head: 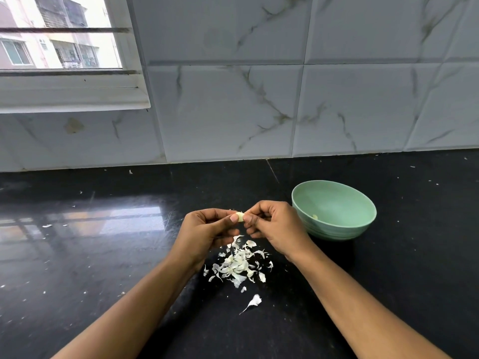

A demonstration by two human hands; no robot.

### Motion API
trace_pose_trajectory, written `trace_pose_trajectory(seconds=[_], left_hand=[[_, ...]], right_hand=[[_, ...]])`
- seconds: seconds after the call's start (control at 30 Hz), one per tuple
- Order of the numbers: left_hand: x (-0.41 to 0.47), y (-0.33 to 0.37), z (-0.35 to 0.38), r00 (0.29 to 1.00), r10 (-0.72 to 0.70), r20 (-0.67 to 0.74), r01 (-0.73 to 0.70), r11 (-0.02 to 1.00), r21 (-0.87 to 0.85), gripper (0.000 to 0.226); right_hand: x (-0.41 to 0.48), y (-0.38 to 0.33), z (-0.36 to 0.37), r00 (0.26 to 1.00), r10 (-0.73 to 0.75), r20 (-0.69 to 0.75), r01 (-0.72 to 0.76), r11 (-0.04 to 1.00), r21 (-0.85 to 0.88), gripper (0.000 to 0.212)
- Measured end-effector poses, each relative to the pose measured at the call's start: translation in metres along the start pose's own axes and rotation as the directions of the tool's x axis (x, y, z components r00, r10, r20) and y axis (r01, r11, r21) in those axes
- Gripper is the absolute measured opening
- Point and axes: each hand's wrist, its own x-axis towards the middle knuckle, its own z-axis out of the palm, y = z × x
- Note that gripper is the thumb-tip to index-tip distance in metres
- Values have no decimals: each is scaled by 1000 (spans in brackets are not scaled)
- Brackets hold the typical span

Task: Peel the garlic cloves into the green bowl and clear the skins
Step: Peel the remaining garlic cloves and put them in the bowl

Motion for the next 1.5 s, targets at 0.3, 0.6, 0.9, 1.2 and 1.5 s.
trace_pose_trajectory(seconds=[0.3, 0.6, 0.9, 1.2, 1.5], left_hand=[[0, -4, 0, 980, 198, 38, -201, 962, 183, 12], [2, -3, -2, 983, 181, 4, -181, 981, 76, 10], [6, -1, -7, 994, 19, 108, -11, 997, -76, 23], [6, 0, -8, 987, -13, 158, 40, 985, -169, 22], [5, 3, -8, 971, -59, 230, 121, 957, -263, 15]], right_hand=[[-2, -5, 0, 966, 235, 106, -257, 899, 355, 15], [-1, -1, 11, 996, 88, -28, -84, 989, 118, 23], [-3, -8, 12, 963, 204, 175, -258, 886, 386, 26], [-4, -13, 8, 892, 270, 362, -442, 690, 573, 28], [-6, -18, 4, 858, 224, 463, -497, 593, 633, 29]])
